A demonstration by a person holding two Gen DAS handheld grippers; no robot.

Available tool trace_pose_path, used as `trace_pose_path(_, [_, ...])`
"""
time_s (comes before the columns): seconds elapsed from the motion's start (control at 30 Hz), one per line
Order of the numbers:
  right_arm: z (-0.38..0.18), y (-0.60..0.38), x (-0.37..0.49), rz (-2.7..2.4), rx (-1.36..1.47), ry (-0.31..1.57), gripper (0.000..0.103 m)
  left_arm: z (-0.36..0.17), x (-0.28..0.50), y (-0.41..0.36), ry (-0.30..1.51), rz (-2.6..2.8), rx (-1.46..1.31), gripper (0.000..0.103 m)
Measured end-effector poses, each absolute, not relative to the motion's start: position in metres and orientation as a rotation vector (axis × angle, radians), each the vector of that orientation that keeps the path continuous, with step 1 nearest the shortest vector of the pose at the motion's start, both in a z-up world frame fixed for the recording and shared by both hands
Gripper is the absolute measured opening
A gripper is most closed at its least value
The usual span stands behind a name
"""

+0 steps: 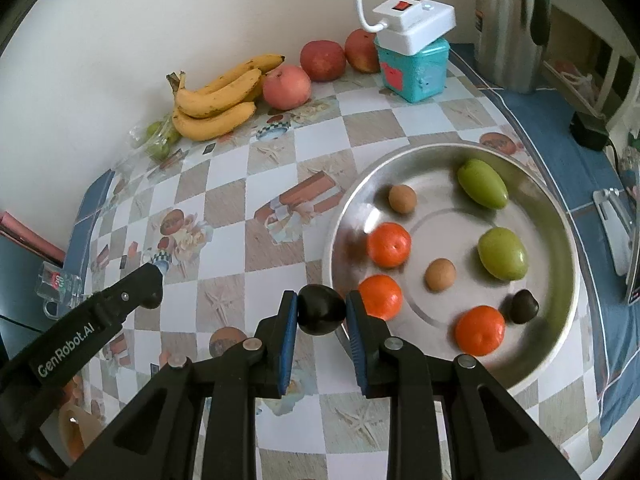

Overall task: Organize fruits
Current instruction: 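Carry the dark fruit with the left gripper while the right gripper carries its dark fruit over the plate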

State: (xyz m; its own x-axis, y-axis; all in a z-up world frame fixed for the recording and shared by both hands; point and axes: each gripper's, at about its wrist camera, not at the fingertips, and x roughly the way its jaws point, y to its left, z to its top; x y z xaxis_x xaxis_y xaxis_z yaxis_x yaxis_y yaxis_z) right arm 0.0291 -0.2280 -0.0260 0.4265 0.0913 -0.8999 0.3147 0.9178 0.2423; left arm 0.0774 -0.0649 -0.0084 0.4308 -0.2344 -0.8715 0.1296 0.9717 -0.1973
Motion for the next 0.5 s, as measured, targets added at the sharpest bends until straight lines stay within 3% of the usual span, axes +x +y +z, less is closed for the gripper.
trace_pose_path(0.5, [-0.040,-0.281,0.016,-0.249,0.496,1.145,0.026,-0.019,0.071,-0.109,1.162,-0.378,-0.133,0.027])
